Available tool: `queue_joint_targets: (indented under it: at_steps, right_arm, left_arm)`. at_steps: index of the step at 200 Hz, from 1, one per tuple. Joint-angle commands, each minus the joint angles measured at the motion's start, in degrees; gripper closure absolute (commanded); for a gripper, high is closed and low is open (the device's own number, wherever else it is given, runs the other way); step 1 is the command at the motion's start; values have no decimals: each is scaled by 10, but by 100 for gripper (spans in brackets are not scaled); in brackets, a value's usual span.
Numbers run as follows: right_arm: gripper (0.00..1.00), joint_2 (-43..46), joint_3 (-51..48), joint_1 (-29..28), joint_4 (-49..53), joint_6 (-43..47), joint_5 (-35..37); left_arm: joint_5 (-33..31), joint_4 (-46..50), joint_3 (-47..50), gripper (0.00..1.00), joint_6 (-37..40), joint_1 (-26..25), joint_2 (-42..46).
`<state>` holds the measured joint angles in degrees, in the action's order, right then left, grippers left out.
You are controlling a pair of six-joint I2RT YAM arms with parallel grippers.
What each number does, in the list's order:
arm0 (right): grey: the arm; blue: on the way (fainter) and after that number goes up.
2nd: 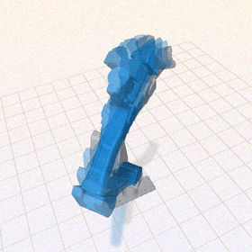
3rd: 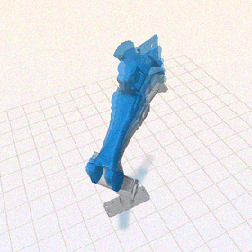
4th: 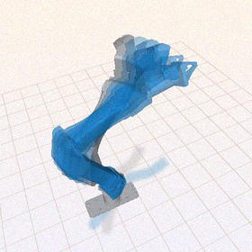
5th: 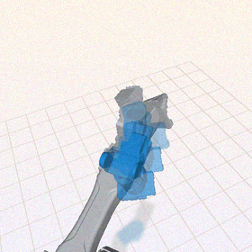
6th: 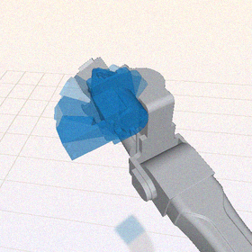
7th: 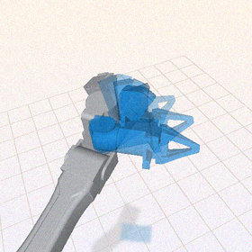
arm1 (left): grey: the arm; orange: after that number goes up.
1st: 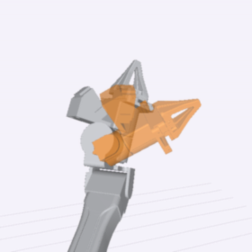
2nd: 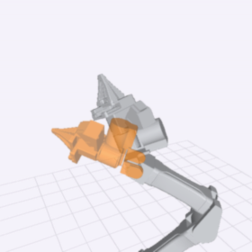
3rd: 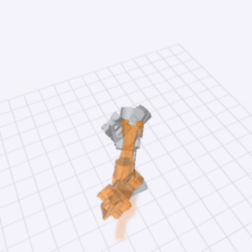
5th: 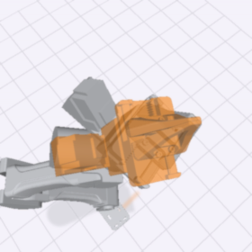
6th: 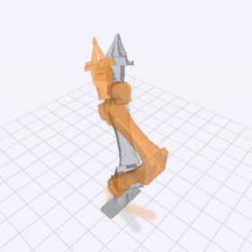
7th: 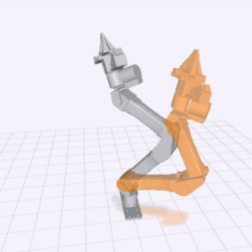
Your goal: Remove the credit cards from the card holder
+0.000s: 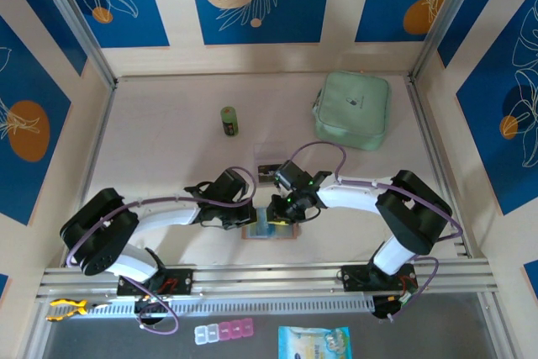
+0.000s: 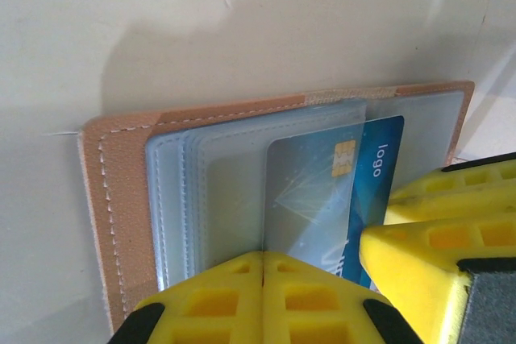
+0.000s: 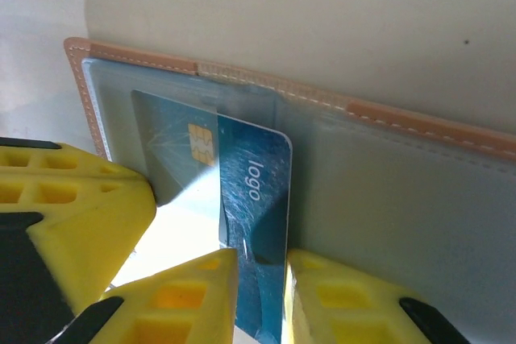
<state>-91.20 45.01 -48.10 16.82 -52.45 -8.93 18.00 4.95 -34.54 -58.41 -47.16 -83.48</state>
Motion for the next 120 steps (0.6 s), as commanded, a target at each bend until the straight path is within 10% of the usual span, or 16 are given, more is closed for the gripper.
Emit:
queue_joint_targets:
  at_steps: [1,120]
  right_arm:
    - [77,-1,-12,5,-17,-11,-26]
    - [91,34,-38,18,-34,-13,-31]
  left_arm:
    - [0,15,11,95,7,-2,-11]
    - [-7,21,10,95,5,-2,-7]
